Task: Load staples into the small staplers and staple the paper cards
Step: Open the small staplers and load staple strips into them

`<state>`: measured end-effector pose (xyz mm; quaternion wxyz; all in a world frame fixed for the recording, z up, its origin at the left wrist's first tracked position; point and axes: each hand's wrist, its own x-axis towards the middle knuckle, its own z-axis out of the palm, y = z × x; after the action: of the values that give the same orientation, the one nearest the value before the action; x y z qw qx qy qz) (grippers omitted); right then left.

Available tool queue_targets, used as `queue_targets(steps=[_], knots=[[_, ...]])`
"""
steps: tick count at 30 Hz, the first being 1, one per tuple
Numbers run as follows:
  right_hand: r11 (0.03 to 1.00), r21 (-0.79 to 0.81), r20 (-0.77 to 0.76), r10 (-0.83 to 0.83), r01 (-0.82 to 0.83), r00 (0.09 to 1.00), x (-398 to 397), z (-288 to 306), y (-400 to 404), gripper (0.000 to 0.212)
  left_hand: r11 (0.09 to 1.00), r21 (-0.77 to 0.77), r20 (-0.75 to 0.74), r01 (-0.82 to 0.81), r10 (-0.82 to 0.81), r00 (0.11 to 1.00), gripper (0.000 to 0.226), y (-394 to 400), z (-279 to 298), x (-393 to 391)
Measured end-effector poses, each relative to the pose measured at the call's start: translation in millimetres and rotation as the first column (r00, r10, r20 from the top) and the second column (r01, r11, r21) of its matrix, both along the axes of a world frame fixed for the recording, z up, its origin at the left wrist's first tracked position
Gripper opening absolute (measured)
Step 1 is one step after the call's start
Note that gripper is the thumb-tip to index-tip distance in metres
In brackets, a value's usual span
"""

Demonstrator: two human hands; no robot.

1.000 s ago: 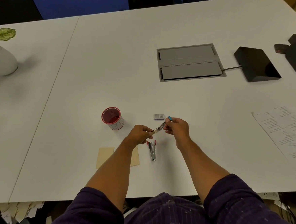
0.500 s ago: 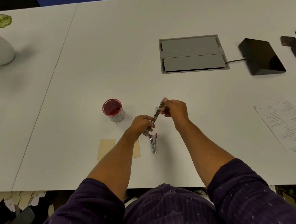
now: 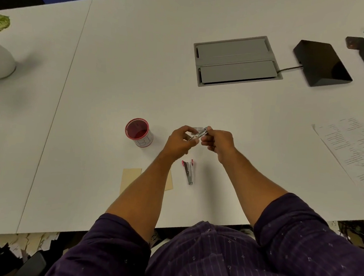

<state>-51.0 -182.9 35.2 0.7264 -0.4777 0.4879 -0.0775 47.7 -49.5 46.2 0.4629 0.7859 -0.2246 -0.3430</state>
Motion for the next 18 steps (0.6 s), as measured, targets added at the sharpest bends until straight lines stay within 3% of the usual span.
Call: queue_targets(steps=[4, 18], knots=[[1.000, 0.027, -0.001, -0.002, 0.002, 1.000, -3.3, -3.6, -0.9, 0.021, 0.996, 0.052, 0.187, 0.075, -0.083, 0.979, 0.027, -3.8, -1.5, -2.8], [0.998, 0.007, 0.009, 0.061, -0.061, 0.998, -10.8, -8.8, 2.3, 0.025, 0.987, 0.089, 0.280, 0.136, -0.156, 0.947, 0.030, -11.7, -0.8, -10.9]])
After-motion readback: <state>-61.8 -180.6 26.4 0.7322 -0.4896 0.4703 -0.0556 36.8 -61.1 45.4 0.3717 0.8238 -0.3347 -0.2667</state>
